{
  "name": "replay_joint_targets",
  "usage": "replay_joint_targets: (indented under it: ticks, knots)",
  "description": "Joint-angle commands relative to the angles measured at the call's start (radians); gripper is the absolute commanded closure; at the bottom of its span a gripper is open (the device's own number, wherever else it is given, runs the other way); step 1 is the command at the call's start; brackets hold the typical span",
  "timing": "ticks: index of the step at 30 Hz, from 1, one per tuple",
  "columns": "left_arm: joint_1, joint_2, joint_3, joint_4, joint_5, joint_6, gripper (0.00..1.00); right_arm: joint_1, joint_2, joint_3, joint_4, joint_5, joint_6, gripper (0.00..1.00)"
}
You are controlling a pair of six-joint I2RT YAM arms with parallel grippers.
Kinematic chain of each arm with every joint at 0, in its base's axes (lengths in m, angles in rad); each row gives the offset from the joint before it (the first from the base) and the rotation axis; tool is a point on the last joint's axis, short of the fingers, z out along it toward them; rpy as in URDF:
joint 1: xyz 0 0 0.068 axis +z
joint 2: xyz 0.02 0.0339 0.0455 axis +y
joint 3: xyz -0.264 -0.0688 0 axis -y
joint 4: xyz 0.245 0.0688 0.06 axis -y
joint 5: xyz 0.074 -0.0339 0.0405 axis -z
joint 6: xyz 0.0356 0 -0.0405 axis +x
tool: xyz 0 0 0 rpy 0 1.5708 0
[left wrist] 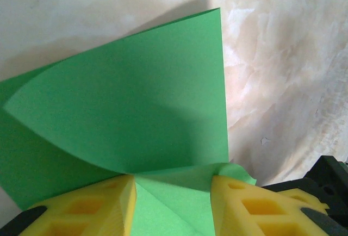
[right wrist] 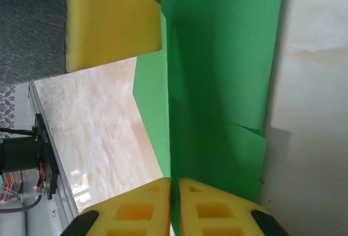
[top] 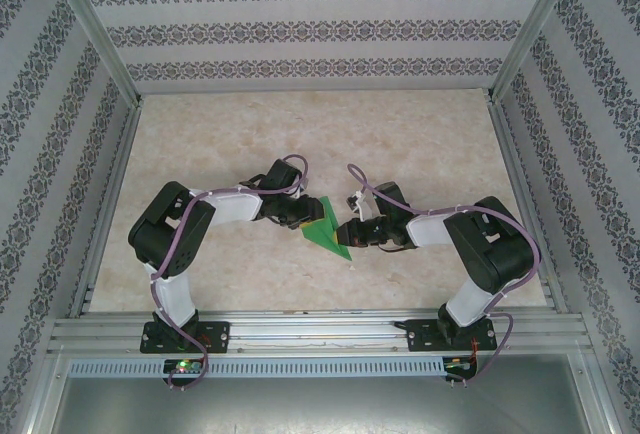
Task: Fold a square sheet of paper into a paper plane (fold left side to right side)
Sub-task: Fourth fold the wing at the center of the table.
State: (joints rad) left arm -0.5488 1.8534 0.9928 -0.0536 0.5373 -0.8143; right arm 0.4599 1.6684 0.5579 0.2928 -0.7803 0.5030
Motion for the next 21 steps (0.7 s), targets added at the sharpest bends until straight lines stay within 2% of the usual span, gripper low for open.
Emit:
replay_joint_targets:
  ticks: [1, 10, 21]
  knots:
    - [-0.010, 0.034, 0.014, -0.068, -0.045, 0.028, 0.59, -0.013, -0.029, 0.007, 0.012, -0.030, 0.008, 0.82]
    - [-0.010, 0.019, 0.010, -0.071, -0.052, 0.030, 0.59, -0.055, -0.108, 0.054, -0.091, -0.017, -0.041, 0.58]
    - [-0.011, 0.012, 0.007, -0.060, -0.048, 0.027, 0.59, -0.026, 0.034, 0.153, -0.072, -0.060, -0.032, 0.58]
